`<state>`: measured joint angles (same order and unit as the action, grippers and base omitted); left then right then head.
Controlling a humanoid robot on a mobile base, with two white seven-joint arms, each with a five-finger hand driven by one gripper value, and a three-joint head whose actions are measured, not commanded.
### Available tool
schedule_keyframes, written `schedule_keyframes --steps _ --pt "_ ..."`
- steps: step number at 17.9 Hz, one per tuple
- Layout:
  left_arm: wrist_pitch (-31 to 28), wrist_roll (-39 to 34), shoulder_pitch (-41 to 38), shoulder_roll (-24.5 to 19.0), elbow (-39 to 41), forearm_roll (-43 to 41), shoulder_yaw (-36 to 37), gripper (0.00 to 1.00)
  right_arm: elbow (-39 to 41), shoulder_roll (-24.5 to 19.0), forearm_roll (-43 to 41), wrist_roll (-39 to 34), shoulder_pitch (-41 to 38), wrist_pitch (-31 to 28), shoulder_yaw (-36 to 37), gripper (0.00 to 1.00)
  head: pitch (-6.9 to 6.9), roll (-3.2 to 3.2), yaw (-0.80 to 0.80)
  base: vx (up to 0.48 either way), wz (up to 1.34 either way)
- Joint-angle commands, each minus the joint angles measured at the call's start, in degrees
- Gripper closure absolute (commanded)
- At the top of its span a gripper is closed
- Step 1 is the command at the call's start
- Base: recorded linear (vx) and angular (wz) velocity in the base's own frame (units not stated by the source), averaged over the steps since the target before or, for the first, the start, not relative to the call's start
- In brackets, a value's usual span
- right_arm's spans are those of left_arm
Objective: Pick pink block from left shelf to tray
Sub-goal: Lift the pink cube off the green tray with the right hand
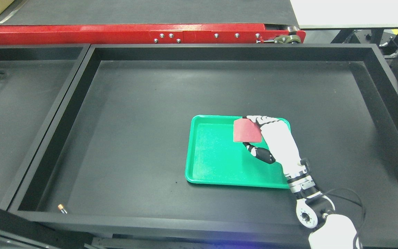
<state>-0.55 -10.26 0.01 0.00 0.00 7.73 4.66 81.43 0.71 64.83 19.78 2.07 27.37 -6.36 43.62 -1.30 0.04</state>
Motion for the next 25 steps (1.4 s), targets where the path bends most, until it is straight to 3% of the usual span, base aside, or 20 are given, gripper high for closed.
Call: schedule_keyframes --steps 1,25 --pt "0.03 -0.02 1.66 -1.00 1.00 0.00 0.00 0.00 7.95 1.48 -2.25 8.96 -3.74 0.05 3.46 0.97 0.00 0.00 0.00 -0.080 0.07" --pt "0.03 -0.02 1.75 -1.00 1.00 0.00 0.00 0.00 8.30 0.96 -2.34 8.43 -7.78 0.05 1.79 0.97 0.00 0.00 0.00 -0.196 0.33"
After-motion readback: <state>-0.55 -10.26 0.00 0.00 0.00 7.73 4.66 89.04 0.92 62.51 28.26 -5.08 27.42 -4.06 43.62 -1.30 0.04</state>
